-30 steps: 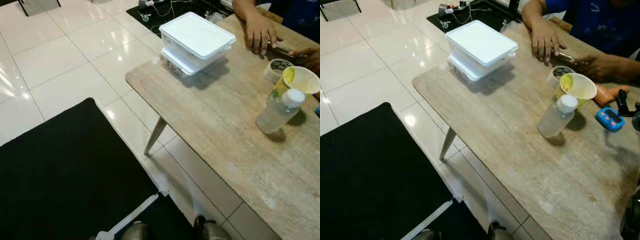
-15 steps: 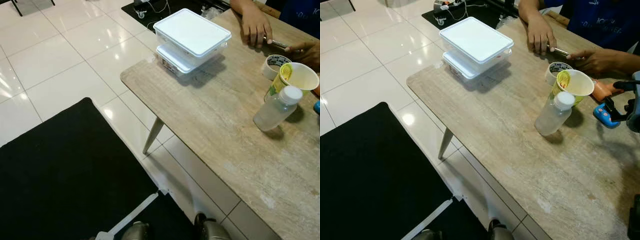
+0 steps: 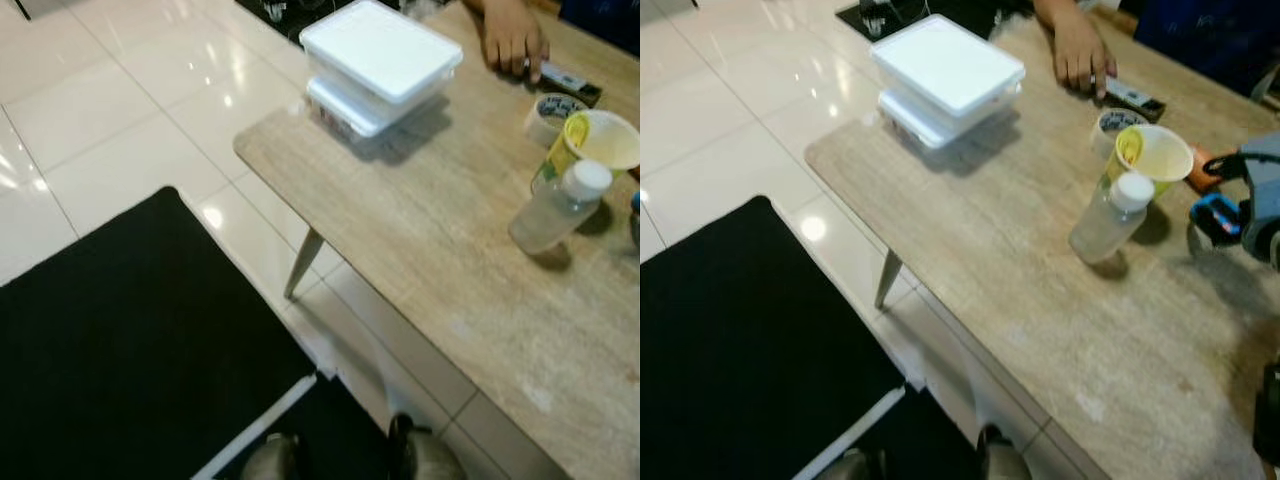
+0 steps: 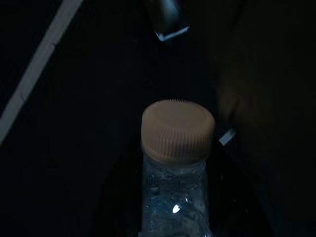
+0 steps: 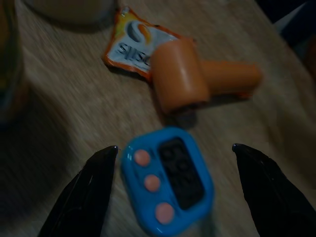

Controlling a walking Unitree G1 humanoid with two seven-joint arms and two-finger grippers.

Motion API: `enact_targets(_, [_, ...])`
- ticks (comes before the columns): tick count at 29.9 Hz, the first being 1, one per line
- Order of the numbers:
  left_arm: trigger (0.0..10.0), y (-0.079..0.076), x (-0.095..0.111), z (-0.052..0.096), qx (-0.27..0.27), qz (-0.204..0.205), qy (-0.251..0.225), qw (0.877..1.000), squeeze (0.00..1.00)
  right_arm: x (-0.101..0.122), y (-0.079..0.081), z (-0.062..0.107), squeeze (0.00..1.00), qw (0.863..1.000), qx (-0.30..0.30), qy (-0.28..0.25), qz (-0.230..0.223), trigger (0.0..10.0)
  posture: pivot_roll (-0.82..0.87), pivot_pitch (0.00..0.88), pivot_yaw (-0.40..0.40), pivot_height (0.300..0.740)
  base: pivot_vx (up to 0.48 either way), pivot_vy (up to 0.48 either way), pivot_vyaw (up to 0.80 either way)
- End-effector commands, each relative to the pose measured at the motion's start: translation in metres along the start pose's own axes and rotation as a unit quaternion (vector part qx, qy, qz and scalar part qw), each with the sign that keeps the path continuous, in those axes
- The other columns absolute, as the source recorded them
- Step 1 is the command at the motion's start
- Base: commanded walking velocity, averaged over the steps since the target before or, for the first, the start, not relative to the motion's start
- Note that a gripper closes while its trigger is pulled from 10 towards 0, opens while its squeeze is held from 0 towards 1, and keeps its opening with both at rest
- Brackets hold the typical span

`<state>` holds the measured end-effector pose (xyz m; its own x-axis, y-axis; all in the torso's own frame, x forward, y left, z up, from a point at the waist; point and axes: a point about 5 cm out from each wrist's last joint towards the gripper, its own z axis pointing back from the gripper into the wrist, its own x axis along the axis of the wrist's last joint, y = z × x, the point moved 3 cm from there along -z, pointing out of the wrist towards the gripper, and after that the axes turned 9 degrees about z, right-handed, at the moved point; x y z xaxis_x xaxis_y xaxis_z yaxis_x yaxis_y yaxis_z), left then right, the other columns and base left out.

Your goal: Restocking fridge

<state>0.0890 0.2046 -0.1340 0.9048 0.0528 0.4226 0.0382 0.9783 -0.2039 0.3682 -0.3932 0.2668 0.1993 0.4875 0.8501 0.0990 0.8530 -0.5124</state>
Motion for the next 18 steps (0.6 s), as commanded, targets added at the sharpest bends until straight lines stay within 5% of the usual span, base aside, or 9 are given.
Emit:
enact_targets(1, [10.0, 0.003, -0.024, 0.008, 0.0, 0.009, 0.03, 1.0, 0.0, -0.001, -0.002, 0.002, 0.0, 0.999, 0.01, 0.0, -0.041, 10.0, -0.03, 0.425, 0.024, 0.74, 0.0, 0.0, 0.0])
enact_targets(9, [10.0, 0.007, -0.021, 0.01, -0.004, -0.002, 0.026, 1.0, 0.0, 0.008, -0.011, 0.003, 0.0, 0.995, -0.003, -0.01, -0.101, 10.0, -0.03, 0.44, 0.032, 0.74, 0.0, 0.0, 0.0])
enact_targets(18, [10.0, 0.006, -0.019, 0.01, -0.015, -0.012, 0.019, 1.0, 0.0, -0.01, -0.014, 0.005, 0.0, 0.991, -0.035, 0.03, -0.13, 10.0, -0.03, 0.448, 0.044, 0.74, 0.0, 0.0, 0.0])
